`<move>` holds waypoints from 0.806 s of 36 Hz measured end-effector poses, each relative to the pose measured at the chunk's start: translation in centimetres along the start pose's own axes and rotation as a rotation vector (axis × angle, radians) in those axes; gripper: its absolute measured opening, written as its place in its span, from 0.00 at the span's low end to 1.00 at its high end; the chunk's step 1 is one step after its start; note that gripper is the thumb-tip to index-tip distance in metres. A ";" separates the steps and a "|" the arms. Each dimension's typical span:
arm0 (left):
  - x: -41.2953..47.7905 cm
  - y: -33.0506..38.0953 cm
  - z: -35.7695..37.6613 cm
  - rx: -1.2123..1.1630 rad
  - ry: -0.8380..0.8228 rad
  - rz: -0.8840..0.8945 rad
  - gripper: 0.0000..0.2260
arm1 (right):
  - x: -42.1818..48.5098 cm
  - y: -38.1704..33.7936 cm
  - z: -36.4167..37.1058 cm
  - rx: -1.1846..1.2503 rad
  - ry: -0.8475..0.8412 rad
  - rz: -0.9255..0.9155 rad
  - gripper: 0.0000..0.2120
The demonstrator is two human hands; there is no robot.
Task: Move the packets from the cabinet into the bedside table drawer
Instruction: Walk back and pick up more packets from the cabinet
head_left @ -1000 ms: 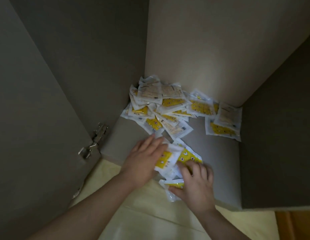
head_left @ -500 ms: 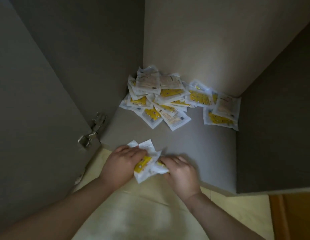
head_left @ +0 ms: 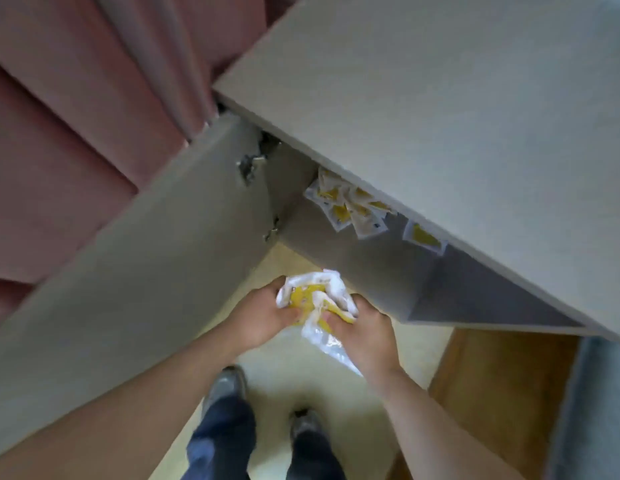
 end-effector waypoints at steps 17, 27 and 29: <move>-36.1 1.3 -13.0 -0.561 0.453 -0.159 0.05 | -19.4 -26.6 -7.8 0.150 -0.226 -0.230 0.06; -58.6 -14.4 -15.3 -1.008 0.953 -0.244 0.17 | -36.6 -39.6 3.8 0.089 -0.580 -0.506 0.06; -63.4 -18.5 -14.7 -1.083 1.045 -0.262 0.16 | -41.2 -41.5 7.3 0.055 -0.653 -0.578 0.07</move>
Point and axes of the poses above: each hand's wrist, its own x-axis towards the middle knuckle, its own z-axis out of the palm, y = z × x, the point moved 9 cm from there along x, towards the middle knuckle, and after that the axes turned 9 degrees about -z, right-handed, at the moved point
